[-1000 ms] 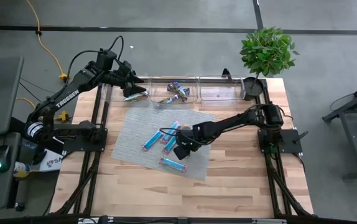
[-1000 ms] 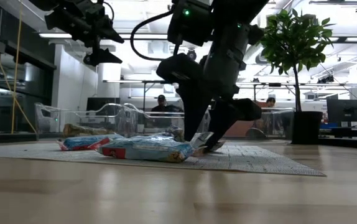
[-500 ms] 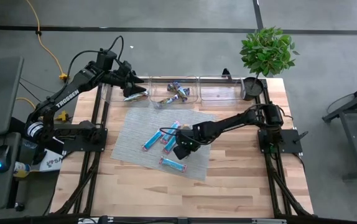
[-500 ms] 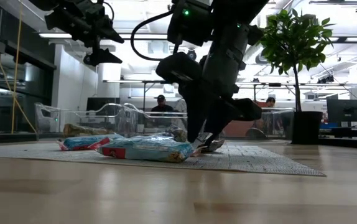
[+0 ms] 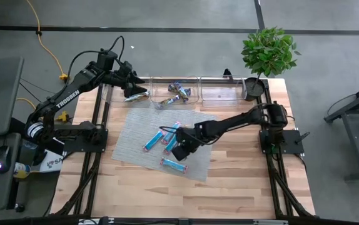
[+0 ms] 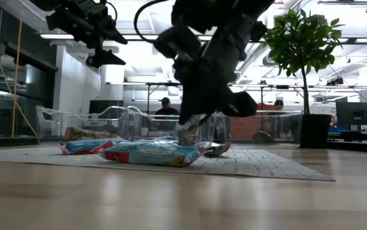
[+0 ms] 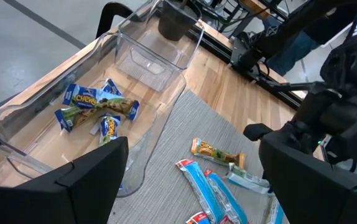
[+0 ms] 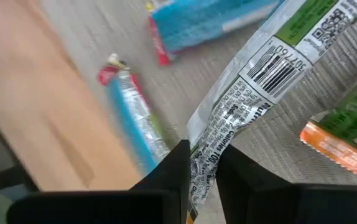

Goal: Pick and place Granola Bars by type
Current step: Put the yellow granola bar into the left transparent bin

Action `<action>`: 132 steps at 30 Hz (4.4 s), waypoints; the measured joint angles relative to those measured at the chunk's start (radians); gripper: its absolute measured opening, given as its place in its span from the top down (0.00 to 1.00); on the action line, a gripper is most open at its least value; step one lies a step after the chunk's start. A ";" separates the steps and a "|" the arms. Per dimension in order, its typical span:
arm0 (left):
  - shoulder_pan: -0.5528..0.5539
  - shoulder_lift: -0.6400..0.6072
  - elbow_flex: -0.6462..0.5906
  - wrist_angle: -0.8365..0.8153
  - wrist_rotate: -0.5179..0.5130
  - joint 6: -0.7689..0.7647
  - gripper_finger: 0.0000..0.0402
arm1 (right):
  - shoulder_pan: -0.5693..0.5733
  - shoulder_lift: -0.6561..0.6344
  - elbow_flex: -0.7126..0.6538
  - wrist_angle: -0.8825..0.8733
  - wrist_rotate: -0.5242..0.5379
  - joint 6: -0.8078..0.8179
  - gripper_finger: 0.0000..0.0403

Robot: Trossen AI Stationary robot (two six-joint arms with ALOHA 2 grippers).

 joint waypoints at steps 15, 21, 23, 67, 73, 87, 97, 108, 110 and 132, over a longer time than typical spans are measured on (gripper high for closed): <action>0.000 0.000 0.000 -0.001 0.046 0.000 0.11 | -0.107 -0.174 0.000 0.503 -0.207 -0.095 0.87; 0.000 0.000 0.000 -0.001 0.048 0.000 0.11 | -0.147 -0.173 0.000 1.092 -0.479 -0.104 0.87; 0.000 0.000 0.000 -0.001 0.049 0.000 0.11 | -0.152 -0.172 0.000 1.317 -0.571 -0.110 0.87; -0.253 0.031 0.000 0.948 0.285 -0.773 0.11 | -0.401 -0.168 0.000 1.260 -0.554 -0.275 0.87; -0.310 0.067 0.000 0.963 0.229 -0.753 0.11 | -0.417 -0.168 0.000 1.248 -0.540 -0.294 0.87; -0.321 0.114 0.000 1.005 0.130 -0.753 0.11 | -0.413 -0.168 0.000 1.184 -0.539 -0.309 0.87; -0.321 0.114 0.000 0.996 0.106 -0.744 0.16 | -0.413 -0.168 0.000 1.114 -0.506 -0.352 0.87; -0.320 0.114 0.000 0.994 0.128 -0.744 0.43 | -0.413 -0.168 0.000 1.113 -0.502 -0.354 0.87; -0.320 0.114 0.000 0.994 0.129 -0.744 0.48 | -0.413 -0.168 0.000 1.114 -0.501 -0.354 0.87; -0.320 0.114 0.000 0.995 0.130 -0.725 0.76 | -0.413 -0.168 0.000 1.114 -0.499 -0.354 0.87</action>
